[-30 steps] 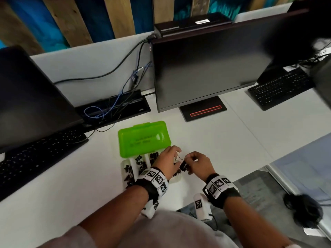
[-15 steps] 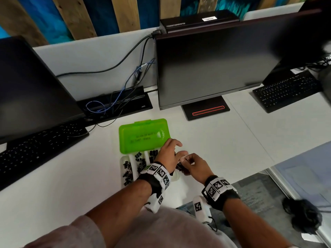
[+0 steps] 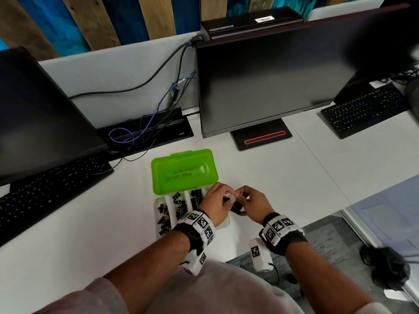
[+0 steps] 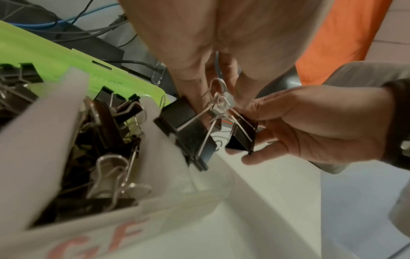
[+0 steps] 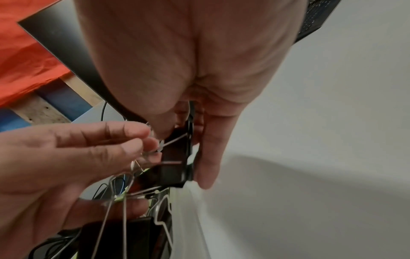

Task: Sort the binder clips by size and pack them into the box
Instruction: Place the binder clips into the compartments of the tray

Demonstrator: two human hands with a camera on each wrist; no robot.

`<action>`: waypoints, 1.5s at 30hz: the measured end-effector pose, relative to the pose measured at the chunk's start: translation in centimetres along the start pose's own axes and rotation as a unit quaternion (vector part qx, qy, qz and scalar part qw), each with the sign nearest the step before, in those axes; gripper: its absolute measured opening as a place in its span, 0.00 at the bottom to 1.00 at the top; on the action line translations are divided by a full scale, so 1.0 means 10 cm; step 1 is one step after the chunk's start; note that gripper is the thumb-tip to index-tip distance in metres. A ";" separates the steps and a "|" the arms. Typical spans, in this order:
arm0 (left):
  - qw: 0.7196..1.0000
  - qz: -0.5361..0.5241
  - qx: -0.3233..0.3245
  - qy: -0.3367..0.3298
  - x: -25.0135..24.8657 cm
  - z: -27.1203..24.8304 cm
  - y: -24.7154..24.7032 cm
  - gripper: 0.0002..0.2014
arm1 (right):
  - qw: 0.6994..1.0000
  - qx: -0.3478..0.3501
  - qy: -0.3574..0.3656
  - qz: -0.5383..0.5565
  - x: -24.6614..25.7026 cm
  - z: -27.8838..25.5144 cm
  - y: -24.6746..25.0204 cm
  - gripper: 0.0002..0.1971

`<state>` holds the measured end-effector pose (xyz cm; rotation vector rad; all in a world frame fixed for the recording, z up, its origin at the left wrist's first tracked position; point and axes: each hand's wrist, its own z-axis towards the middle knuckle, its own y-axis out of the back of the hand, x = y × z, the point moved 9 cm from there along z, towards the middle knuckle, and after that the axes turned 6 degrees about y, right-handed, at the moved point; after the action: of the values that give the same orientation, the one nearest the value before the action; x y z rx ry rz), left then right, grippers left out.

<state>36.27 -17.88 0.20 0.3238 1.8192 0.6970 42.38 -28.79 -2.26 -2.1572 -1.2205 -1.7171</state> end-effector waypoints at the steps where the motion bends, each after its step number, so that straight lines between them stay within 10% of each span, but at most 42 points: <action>1: 1.000 0.012 0.008 -0.010 0.00 -0.02 -0.01 0.07 | 1.000 -0.019 -0.001 0.011 -0.01 0.01 0.04 0.05; 11: 0.997 0.078 0.005 0.018 0.04 -0.07 0.17 0.06 | 0.990 -0.131 0.018 0.047 0.04 0.04 0.19 0.10; 24: 0.995 0.087 0.034 0.022 0.09 -0.17 0.26 0.17 | 0.998 -0.006 0.052 -0.046 0.14 0.00 -0.14 0.30; 35: 0.969 0.240 0.054 -0.018 0.10 -0.28 0.19 0.13 | 0.998 0.007 0.047 -0.038 0.17 -0.04 -0.08 0.05; 45: 0.945 0.305 0.098 -0.066 0.07 -0.35 0.11 0.18 | 0.999 0.019 0.020 0.017 0.03 -0.09 -0.10 0.23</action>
<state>32.71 -17.68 1.13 1.0724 1.6624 0.8871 41.01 -28.44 -2.06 -2.1009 -1.1883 -1.7012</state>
